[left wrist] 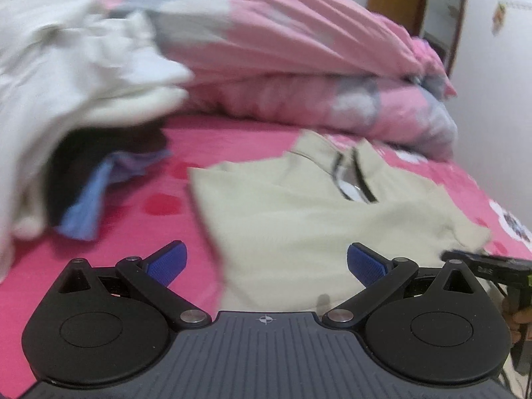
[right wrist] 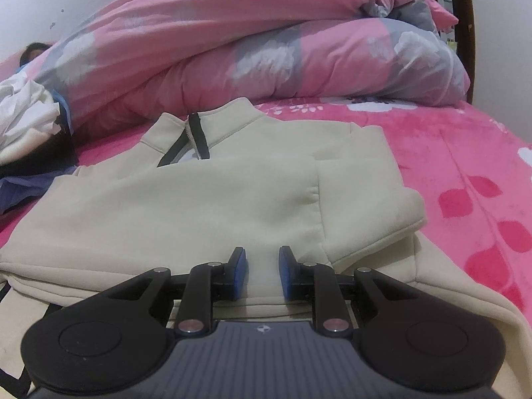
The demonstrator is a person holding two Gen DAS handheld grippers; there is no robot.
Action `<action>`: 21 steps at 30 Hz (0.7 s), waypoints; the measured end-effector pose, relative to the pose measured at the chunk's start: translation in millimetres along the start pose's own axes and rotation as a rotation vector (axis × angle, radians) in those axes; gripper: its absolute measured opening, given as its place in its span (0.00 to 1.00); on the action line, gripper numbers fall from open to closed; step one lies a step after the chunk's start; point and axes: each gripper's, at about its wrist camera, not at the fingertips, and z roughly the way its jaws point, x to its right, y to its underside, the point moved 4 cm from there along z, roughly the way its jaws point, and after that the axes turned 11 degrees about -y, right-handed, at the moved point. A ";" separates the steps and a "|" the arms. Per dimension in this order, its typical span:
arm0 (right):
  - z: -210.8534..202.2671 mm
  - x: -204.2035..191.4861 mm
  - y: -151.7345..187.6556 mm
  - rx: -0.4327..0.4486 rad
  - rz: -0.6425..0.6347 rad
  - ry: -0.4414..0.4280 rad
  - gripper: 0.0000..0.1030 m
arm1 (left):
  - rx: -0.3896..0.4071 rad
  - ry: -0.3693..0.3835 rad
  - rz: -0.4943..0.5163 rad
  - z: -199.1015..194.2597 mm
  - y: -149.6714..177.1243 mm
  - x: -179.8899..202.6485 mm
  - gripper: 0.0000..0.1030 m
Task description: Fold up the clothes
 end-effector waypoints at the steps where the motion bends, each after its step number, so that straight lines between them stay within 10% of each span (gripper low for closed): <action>1: -0.2 0.4 0.1 0.001 0.002 -0.002 0.22 | -0.005 0.000 0.013 3.4 0.7 10.0 1.00; 21: -2.4 7.8 0.9 0.019 0.050 -0.042 0.22 | -0.010 -0.108 0.125 37.0 39.6 62.1 1.00</action>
